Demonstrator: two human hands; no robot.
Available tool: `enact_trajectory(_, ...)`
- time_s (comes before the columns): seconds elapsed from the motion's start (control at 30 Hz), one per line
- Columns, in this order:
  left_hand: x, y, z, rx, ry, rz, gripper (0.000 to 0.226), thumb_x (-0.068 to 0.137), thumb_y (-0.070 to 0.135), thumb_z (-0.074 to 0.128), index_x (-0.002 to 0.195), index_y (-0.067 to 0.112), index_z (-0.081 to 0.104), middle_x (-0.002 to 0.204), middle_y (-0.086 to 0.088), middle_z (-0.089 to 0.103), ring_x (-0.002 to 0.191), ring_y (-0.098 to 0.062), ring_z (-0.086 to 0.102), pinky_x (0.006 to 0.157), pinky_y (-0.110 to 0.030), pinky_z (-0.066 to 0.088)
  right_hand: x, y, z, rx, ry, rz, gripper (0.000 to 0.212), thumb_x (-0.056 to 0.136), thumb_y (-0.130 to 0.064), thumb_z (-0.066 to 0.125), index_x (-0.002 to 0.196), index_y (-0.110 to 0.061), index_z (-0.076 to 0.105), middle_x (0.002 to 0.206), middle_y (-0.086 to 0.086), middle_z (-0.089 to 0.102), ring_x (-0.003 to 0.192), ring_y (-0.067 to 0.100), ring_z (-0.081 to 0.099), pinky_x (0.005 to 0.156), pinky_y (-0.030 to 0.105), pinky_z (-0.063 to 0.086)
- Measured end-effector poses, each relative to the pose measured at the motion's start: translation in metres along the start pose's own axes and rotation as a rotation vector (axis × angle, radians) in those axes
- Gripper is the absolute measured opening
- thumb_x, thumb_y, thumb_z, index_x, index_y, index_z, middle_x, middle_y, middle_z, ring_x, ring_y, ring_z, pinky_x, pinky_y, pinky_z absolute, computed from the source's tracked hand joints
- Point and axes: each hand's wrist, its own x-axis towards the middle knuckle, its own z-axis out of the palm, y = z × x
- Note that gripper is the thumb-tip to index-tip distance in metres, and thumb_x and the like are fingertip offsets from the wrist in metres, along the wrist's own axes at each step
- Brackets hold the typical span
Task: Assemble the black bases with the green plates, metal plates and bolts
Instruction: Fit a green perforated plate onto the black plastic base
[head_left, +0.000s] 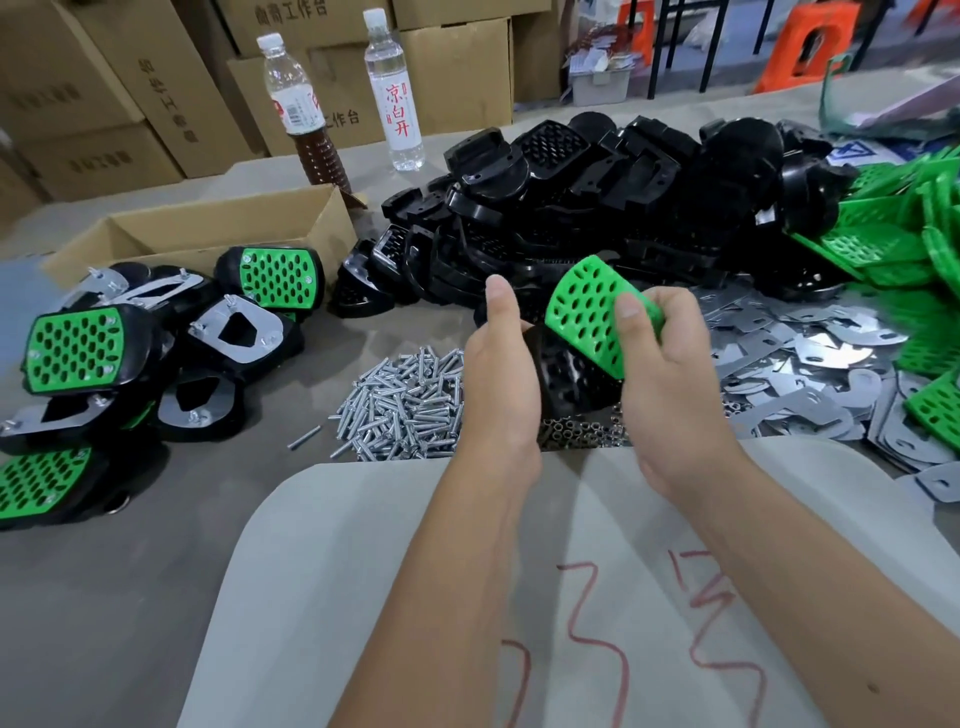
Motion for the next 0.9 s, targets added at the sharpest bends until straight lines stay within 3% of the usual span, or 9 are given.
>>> enact_trajectory(0.1,0.007,0.005,-0.013,0.111,0.033,0.088,0.055,0.102,0.067,0.043,0.072,0.022,0.043,0.069,-0.003,0.043,0.066,-0.018,0.043,0.073,-0.037,0.039,0.014,-0.010,-0.018,0.147,0.158,-0.004,0.013,0.112,-0.026,0.048,0.102,-0.020,0.053,0.095,-0.004,0.068,0.075,0.002,0.067,0.067,0.022,0.054)
enact_trajectory(0.2,0.013,0.005,-0.020,0.165,0.061,0.099,0.064,0.099,0.070,0.046,0.059,0.026,0.021,0.059,0.008,0.022,0.054,-0.009,0.025,0.065,-0.035,0.024,0.022,-0.017,-0.034,0.221,0.219,-0.017,0.014,0.113,-0.025,0.045,0.101,-0.017,0.049,0.079,-0.004,0.071,0.054,0.014,0.063,0.050,0.027,0.051)
enact_trajectory(0.3,0.016,0.004,-0.026,0.183,-0.038,0.047,0.054,0.095,0.067,0.059,0.068,0.025,0.038,0.069,-0.004,0.043,0.065,-0.014,0.045,0.068,-0.034,0.038,0.023,-0.016,-0.037,0.202,0.153,0.002,0.010,0.109,-0.017,0.054,0.099,-0.017,0.054,0.075,-0.001,0.072,0.049,0.015,0.059,0.043,0.023,0.043)
enact_trajectory(0.4,0.016,0.004,-0.029,0.158,-0.187,-0.005,0.035,0.090,0.031,0.081,0.095,-0.002,0.069,0.093,-0.016,0.076,0.083,-0.026,0.070,0.082,-0.043,0.062,0.020,-0.013,-0.034,0.206,0.036,0.039,0.009,0.106,-0.009,0.059,0.106,-0.015,0.066,0.092,0.007,0.075,0.056,0.014,0.058,0.048,0.017,0.044)
enact_trajectory(0.5,0.015,0.002,-0.029,0.148,-0.193,-0.034,0.024,0.085,0.010,0.083,0.102,-0.001,0.071,0.099,-0.018,0.076,0.089,-0.031,0.069,0.096,-0.059,0.058,0.018,-0.012,-0.033,0.251,-0.060,0.045,0.017,0.106,-0.007,0.058,0.109,-0.017,0.070,0.100,0.007,0.077,0.058,0.013,0.055,0.050,0.014,0.045)
enact_trajectory(0.6,0.016,0.001,-0.028,0.093,-0.172,-0.039,0.016,0.089,0.013,0.079,0.099,0.005,0.070,0.095,-0.015,0.074,0.087,-0.027,0.068,0.091,-0.053,0.059,0.018,-0.009,-0.033,0.197,-0.133,0.022,0.019,0.104,-0.006,0.059,0.108,-0.019,0.073,0.095,0.006,0.078,0.055,0.012,0.053,0.050,0.016,0.044)
enact_trajectory(0.67,0.017,0.000,-0.025,0.032,-0.139,-0.046,0.031,0.097,0.024,0.073,0.108,-0.004,0.067,0.103,-0.019,0.077,0.087,-0.026,0.070,0.085,-0.047,0.062,0.018,-0.007,-0.033,0.159,-0.161,0.018,0.018,0.103,-0.007,0.061,0.106,-0.019,0.074,0.090,0.005,0.078,0.053,0.012,0.053,0.050,0.018,0.046)
enact_trajectory(0.73,0.018,-0.003,-0.021,0.024,-0.093,-0.040,0.048,0.103,0.036,0.065,0.114,-0.010,0.061,0.104,-0.017,0.077,0.090,-0.027,0.069,0.094,-0.053,0.058,0.018,-0.006,-0.032,0.138,-0.185,0.015,0.018,0.103,-0.007,0.062,0.103,-0.020,0.076,0.088,0.007,0.078,0.052,0.014,0.053,0.050,0.020,0.046)
enact_trajectory(0.9,0.019,-0.004,-0.017,0.010,-0.040,-0.041,0.060,0.107,0.049,0.052,0.121,-0.009,0.059,0.110,-0.019,0.077,0.100,-0.032,0.076,0.093,-0.053,0.061,0.015,-0.006,-0.030,0.119,-0.224,0.007,0.019,0.103,-0.007,0.062,0.106,-0.019,0.076,0.091,0.013,0.078,0.051,0.017,0.051,0.050,0.024,0.044)
